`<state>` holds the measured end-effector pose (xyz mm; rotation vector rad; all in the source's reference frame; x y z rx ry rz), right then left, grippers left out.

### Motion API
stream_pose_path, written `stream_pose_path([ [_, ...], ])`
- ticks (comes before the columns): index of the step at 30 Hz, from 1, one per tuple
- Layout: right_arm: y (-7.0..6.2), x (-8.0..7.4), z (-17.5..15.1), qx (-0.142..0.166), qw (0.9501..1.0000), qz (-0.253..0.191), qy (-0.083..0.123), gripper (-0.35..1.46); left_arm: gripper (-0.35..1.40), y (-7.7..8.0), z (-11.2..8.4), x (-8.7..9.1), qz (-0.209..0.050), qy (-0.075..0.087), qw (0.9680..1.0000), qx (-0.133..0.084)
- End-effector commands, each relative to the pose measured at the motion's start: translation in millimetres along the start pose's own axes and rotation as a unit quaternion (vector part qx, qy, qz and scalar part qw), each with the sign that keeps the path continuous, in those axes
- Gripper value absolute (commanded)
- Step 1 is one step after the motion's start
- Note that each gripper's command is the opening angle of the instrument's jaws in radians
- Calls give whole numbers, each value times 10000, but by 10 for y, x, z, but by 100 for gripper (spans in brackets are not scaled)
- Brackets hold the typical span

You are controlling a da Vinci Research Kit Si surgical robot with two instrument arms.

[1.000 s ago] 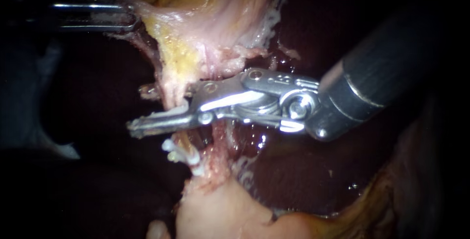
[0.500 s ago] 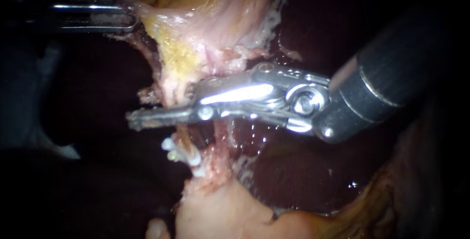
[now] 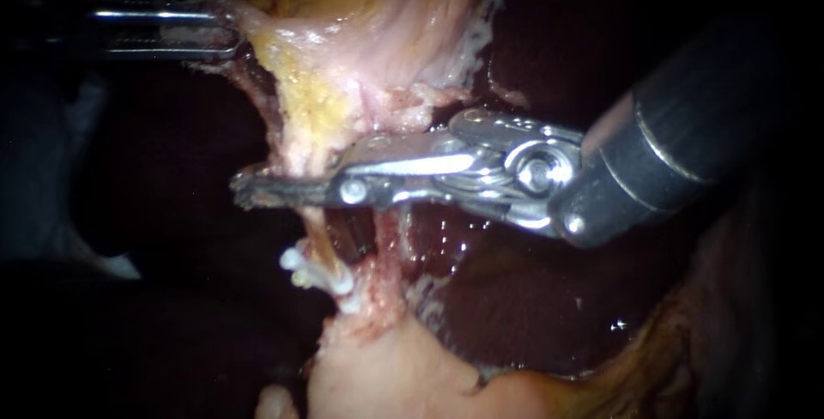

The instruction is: Clipping third clip left tube

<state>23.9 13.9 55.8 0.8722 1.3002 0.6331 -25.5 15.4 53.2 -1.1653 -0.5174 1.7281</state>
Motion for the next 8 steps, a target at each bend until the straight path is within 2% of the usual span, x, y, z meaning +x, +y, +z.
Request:
stream_pose_path([
  [1,1,-1,0,-11,10000,-2,1,-35,-35,0,0,0,0,0,10000,0],
  [8,5,-3,-2,14,10000,-8,-9,-35,-35,0,0,0,-1,1,10000,1],
])
